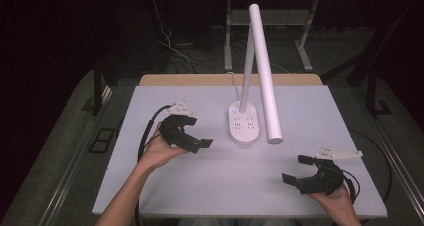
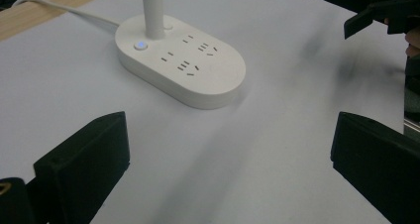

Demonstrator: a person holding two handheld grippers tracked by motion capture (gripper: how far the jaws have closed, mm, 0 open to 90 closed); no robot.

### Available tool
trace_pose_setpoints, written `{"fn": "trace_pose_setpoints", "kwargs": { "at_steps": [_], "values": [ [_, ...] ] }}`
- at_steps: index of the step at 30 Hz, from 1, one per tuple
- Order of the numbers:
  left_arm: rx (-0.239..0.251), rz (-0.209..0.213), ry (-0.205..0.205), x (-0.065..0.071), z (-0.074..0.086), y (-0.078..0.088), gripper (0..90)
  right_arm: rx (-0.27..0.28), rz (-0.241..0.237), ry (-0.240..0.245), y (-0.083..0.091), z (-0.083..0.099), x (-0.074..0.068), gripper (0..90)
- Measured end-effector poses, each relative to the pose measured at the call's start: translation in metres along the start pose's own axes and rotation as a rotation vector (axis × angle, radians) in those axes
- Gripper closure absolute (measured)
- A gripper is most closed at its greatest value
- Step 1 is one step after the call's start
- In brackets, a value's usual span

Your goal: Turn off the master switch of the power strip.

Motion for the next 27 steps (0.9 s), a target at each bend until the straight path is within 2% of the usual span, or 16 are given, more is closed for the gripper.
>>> {"fn": "trace_pose_setpoints", "kwargs": {
  "at_steps": [17, 18, 27],
  "values": [
    [-0.037, -0.001, -0.002, -0.018, -0.014, -0.015, 0.6, 0.001, 0.001, 0.007, 0.0, 0.0, 0.0, 0.1],
    [-0.04, 0.001, -0.013, -0.02, -0.015, -0.016, 0.7, 0.0, 0.002, 0.007, 0.0, 0.0, 0.0, 0.1],
    [-0.049, -0.006, 0.006, -0.03, -0.018, -0.027, 0.8, -0.001, 0.003, 0.005, 0.001, 0.0, 0.001, 0.1]
  ]
}}
Point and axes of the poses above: each handheld gripper's, and its own axes: y roughly backward along the jaws, z roughly out of its underside, x roughly to its right, the point moved 3 cm from there along -y, roughly forward along the jaws, and after that the axes turned 5 degrees about -y, right-handed, at the moved point
